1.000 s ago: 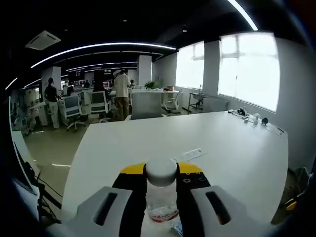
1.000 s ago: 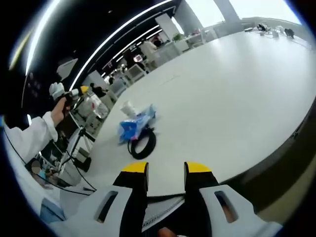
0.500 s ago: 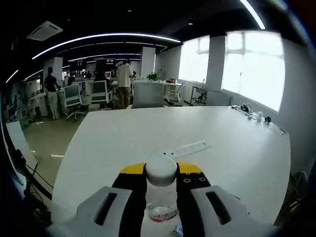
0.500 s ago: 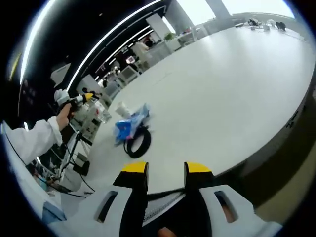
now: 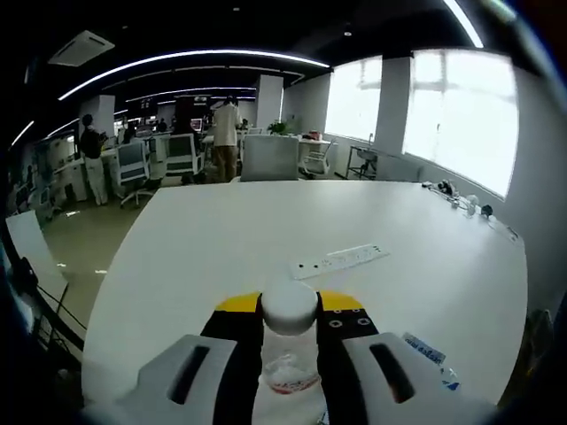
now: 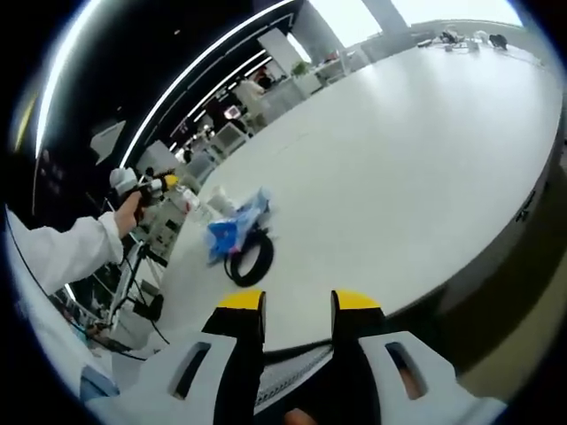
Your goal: Arrange the tabletop items into an orderly group along one side of the table until the central work area is clear of visible clutter.
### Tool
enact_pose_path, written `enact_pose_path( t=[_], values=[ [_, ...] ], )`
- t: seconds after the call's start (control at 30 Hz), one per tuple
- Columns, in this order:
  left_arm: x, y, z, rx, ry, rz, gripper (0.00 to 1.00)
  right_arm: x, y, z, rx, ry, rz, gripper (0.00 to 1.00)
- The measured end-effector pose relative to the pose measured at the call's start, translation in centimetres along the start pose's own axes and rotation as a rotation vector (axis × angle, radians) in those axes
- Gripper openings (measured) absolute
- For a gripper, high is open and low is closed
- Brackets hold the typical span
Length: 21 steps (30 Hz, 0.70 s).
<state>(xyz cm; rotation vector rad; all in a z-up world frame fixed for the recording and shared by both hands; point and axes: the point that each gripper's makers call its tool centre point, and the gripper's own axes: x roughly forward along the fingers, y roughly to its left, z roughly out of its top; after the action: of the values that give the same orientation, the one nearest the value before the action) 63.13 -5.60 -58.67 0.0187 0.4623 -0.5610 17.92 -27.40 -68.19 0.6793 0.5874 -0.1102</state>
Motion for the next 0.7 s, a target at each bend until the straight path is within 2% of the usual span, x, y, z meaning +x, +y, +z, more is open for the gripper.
enact_pose_path(
  t=[0.7],
  values=[
    [1.4,-0.8,-1.8,0.030,0.024,-0.001,0.20,0.2,-0.2,-0.9,0.005,0.018,-0.007,0.27]
  ],
)
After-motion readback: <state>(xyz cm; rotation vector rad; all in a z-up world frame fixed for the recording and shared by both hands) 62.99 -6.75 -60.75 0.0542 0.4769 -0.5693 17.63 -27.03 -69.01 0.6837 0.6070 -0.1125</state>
